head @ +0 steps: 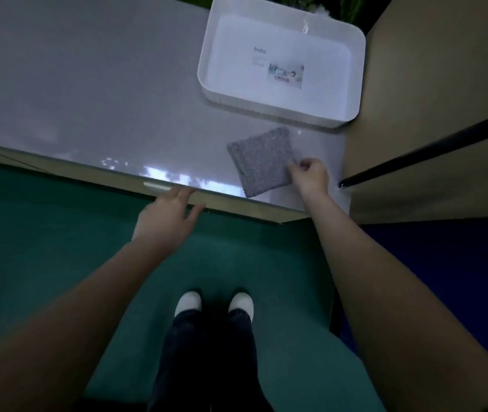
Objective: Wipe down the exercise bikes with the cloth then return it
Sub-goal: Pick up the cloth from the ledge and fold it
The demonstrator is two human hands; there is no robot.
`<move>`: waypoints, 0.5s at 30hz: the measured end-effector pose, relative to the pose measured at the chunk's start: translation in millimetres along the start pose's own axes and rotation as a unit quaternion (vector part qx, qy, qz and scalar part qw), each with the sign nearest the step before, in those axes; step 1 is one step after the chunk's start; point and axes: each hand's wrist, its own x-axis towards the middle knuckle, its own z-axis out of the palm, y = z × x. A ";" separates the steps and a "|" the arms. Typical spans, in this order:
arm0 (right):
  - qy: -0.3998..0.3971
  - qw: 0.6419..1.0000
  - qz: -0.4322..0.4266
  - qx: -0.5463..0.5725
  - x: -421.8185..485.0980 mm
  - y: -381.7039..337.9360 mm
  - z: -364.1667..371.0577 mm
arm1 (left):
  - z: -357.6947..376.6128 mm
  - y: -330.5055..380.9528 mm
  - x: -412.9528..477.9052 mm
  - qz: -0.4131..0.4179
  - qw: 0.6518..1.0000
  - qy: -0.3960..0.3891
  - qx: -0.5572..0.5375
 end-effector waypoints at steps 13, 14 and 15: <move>0.014 0.992 -0.080 0.092 -27.4 -36.3 -0.3 | -11.1 5.6 -1.9 -0.028 0.999 0.000 -0.043; 0.004 0.989 -0.091 0.117 -36.0 -42.6 -3.8 | -15.7 7.8 -2.7 -0.031 0.997 0.001 -0.070; -0.008 0.985 -0.097 0.141 -44.5 -50.0 -7.6 | -20.8 10.8 -3.4 -0.034 0.994 0.003 -0.103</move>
